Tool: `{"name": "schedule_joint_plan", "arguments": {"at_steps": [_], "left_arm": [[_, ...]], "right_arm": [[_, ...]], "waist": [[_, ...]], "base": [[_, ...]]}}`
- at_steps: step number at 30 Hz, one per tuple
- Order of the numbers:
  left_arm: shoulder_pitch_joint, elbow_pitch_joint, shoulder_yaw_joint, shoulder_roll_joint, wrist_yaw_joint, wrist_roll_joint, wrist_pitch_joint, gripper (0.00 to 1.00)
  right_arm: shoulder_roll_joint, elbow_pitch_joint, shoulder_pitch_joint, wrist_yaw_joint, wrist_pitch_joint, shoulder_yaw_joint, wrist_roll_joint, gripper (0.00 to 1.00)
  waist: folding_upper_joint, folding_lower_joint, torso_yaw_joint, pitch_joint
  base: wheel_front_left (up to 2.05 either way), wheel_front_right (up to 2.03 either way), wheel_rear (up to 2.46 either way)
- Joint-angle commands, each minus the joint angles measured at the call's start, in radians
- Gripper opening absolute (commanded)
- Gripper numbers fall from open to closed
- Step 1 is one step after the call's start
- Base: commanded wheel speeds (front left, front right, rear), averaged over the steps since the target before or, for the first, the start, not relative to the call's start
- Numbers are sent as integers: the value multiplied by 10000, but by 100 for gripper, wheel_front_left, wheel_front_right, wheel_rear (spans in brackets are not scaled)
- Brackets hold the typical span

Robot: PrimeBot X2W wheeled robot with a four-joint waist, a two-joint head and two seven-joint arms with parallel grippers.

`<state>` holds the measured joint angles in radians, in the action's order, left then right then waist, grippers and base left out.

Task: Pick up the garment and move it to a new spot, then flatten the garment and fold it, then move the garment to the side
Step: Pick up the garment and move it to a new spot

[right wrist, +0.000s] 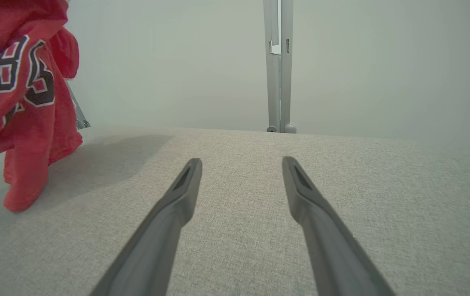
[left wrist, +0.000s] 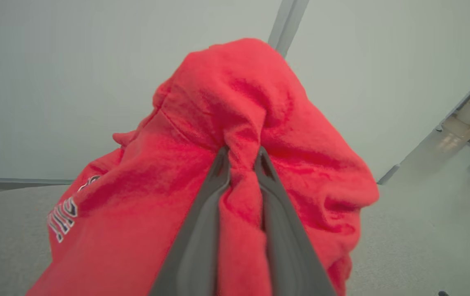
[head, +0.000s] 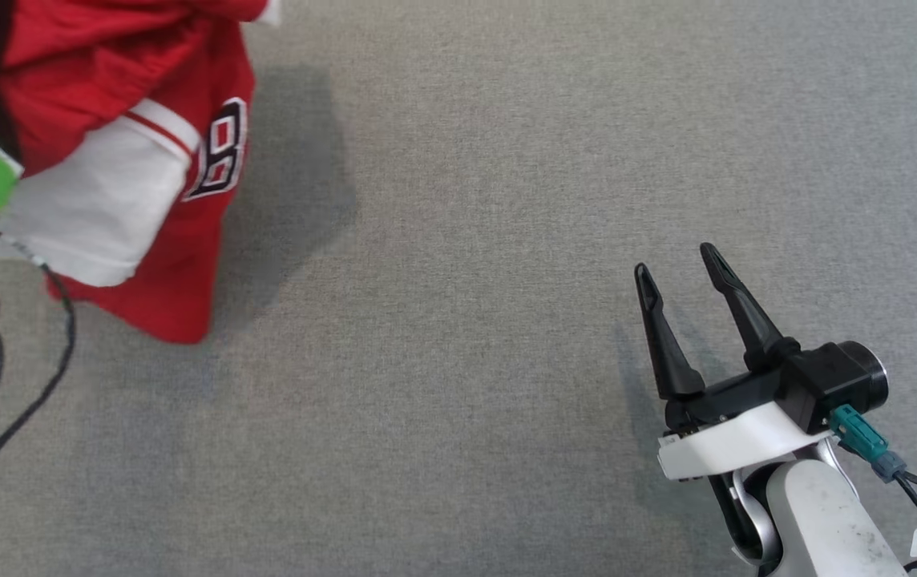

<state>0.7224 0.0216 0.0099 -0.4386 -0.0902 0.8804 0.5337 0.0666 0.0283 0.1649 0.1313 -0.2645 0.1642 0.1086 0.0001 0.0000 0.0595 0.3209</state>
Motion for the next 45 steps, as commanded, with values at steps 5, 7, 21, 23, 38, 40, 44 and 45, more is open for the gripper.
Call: {"name": "schedule_joint_plan", "arguments": {"at_steps": [5, 7, 21, 23, 38, 40, 44, 45], "left_arm": [[-13, 1489, -941, 924, 568, 219, 557, 0], [132, 1854, -1375, 1274, 711, 183, 723, 0], [-724, 1939, -3725, 2784, 1016, -629, 467, 0], [-1346, 1505, -3953, 2751, 926, -793, 133, 0], [-3094, -3847, -5829, 3189, 250, -3348, -3600, 0], [-2995, -4317, -5971, 3336, 168, -3428, -3925, 0], [-2789, -4798, -6121, 3526, 127, -3496, -4513, 0], [-2767, -4868, -6137, 3562, 128, -3489, -4591, 18]], "right_arm": [[-103, 24, -235, -10, 0, -13, 133, 100], [-116, 25, -334, -10, 0, -53, 193, 100], [-151, -65, -850, -10, 1, -177, 719, 100], [-153, -61, -956, -10, 1, -273, 726, 100], [-153, 43, -1045, -8, 1, -441, 424, 100], [-147, 71, -1019, -10, 1, -427, 371, 100], [-149, 74, -1075, -10, 1, -484, 250, 100], [-149, 73, -1114, -10, 1, -486, 242, 100]], "waist": [[-1, 0, -821, -678], [-1, 0, -1052, -845], [-1, 0, -2762, -1130], [-1, 0, -2884, -1104], [-1, 0, -2586, -903], [-1, 0, -2518, -953], [-1, 0, -2357, -1075], [-1, 0, -2320, -1107]], "base": [[0, 0, 0], [0, 0, 0], [0, 0, 0], [0, 0, 0], [0, 0, 0], [0, 0, 0], [0, 0, 0], [0, 0, 0]]}}
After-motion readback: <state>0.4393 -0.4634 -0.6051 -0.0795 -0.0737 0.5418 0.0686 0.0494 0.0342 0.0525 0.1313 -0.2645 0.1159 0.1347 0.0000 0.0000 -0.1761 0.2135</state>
